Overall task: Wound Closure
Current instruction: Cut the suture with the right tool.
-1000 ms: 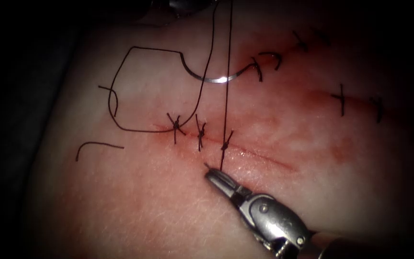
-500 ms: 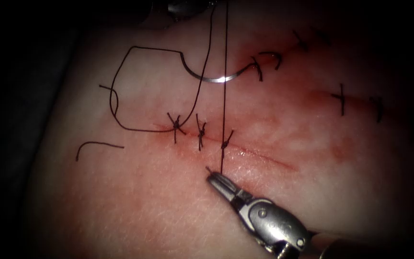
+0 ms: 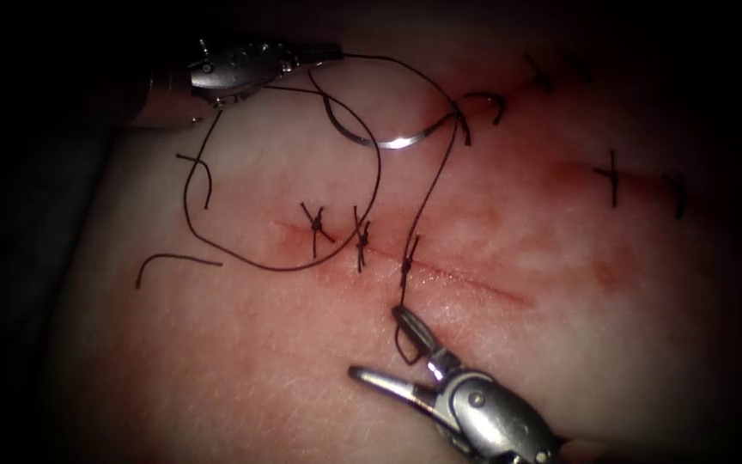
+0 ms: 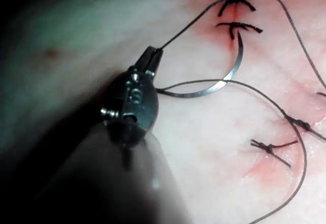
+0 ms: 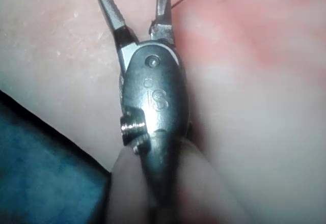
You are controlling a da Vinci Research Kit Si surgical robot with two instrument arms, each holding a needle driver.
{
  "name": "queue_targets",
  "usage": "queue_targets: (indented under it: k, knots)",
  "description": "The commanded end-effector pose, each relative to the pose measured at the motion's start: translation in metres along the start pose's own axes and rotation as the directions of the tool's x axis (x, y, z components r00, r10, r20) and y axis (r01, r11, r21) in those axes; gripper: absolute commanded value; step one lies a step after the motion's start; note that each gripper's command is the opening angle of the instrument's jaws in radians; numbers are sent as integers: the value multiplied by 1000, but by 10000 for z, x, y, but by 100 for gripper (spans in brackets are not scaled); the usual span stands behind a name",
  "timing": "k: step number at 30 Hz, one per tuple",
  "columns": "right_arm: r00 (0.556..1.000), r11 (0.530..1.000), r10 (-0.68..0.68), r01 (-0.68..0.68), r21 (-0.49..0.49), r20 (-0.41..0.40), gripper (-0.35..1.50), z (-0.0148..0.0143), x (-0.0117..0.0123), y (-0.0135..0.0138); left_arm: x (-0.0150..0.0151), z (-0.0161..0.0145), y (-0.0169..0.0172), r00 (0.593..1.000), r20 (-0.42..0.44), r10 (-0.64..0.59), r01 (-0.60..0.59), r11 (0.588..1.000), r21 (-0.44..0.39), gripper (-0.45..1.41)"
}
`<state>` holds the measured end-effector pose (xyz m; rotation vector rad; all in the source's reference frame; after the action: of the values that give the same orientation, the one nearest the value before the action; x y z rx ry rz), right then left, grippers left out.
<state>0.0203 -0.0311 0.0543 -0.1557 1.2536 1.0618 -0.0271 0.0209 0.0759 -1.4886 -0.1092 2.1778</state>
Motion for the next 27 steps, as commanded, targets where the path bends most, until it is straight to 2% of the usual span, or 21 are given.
queue_targets:
  k: [1, 4, 7, 9, 10, 12, 15, 17, 22, 23, 26, 27]
  knots:
    - [1000, 1000, 5, -5, 5, 5, 115, -2, -5, 1, 2, -1, 7, 1000, -11, -3, 2, 1000, -16, -45]
    - [1000, 1000, 12, -12, 12, 3, 103, -8, 2, 10, 23, -24, 34, 1000, -18, -17, 16, 999, -38, -45]
    - [1000, 1000, 20, -20, 21, 7, 76, -13, 10, 21, 45, -46, 62, 1000, -20, -18, 17, 999, -51, -45]
    - [1000, 999, 24, -24, 23, 9, 73, -16, 14, 29, 57, -60, 79, 1000, -21, -17, 16, 998, -59, -45]
    - [999, 999, 24, -25, 24, 35, 73, -16, 18, 38, 72, -77, 98, 1000, -23, -20, 18, 997, -73, -45]
    - [997, 999, 21, -23, 27, 71, 73, -14, 19, 46, 87, -94, 116, 999, -38, -19, 15, 996, -84, -45]
    - [996, 999, 19, -22, 26, 88, 73, -12, 20, 52, 98, -108, 128, 998, -58, -18, 13, 996, -86, -45]
    - [993, 1000, 17, -20, 22, 118, 73, -6, 20, 60, 116, -129, 145, 996, -88, -19, 12, 997, -75, -45]
    - [989, 1000, 17, -19, 11, 144, 71, 5, 20, 69, 137, -150, 159, 992, -126, -22, 13, 998, -66, -45]
    - [987, 1000, 11, -12, 6, 160, 81, 11, 20, 73, 144, -154, 165, 990, -140, -22, 13, 998, -68, -45]
    - [984, 1000, -19, 19, 3, 177, 85, 18, 19, 73, 152, -156, 171, 989, -147, -28, 19, 998, -67, -45]
    - [979, 999, -38, 38, 3, 199, 95, 25, 19, 72, 157, -157, 175, 989, -148, -23, 13, 998, -65, -45]
